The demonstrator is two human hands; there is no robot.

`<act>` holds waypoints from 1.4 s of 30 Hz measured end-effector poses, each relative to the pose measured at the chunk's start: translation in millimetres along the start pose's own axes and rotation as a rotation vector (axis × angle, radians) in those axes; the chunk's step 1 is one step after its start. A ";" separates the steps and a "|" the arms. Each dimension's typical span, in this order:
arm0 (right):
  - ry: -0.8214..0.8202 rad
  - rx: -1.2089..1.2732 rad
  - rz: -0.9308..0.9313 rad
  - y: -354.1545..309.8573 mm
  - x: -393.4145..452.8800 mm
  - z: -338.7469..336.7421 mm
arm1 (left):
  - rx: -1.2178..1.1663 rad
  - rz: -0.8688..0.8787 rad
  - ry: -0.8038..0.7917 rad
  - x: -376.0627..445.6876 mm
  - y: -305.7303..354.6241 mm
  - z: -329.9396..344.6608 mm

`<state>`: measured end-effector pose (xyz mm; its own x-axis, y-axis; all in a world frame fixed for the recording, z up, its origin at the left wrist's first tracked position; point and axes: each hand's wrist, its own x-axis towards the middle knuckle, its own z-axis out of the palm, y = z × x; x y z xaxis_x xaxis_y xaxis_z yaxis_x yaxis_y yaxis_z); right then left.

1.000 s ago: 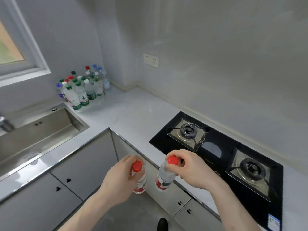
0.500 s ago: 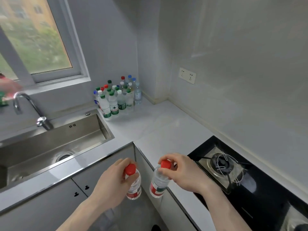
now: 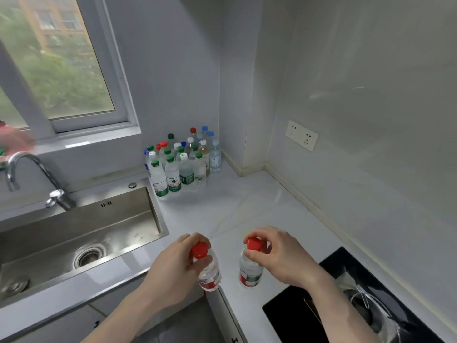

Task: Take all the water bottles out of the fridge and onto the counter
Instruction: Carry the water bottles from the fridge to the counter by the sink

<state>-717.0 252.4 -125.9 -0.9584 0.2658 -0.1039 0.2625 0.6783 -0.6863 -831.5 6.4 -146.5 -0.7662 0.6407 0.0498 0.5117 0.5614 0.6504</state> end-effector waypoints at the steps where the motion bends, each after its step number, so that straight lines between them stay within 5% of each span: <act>1: -0.003 0.002 -0.005 0.6 11.0 -2.2 | -0.005 -0.007 0.006 8.6 -1.8 -1.3; 22: 0.126 0.041 0.162 -6.6 204.5 8.6 | 0.212 0.209 -0.196 253.6 -83.4 -43.2; 42: 0.219 0.030 0.253 13.2 283.4 -10.1 | 0.471 0.350 -0.308 451.3 -85.8 -18.1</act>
<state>-984.1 343.7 -157.1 -0.8159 0.5659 -0.1188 0.4824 0.5529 -0.6794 -1228.2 237.8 -166.1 -0.4131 0.9082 -0.0667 0.8793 0.4169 0.2303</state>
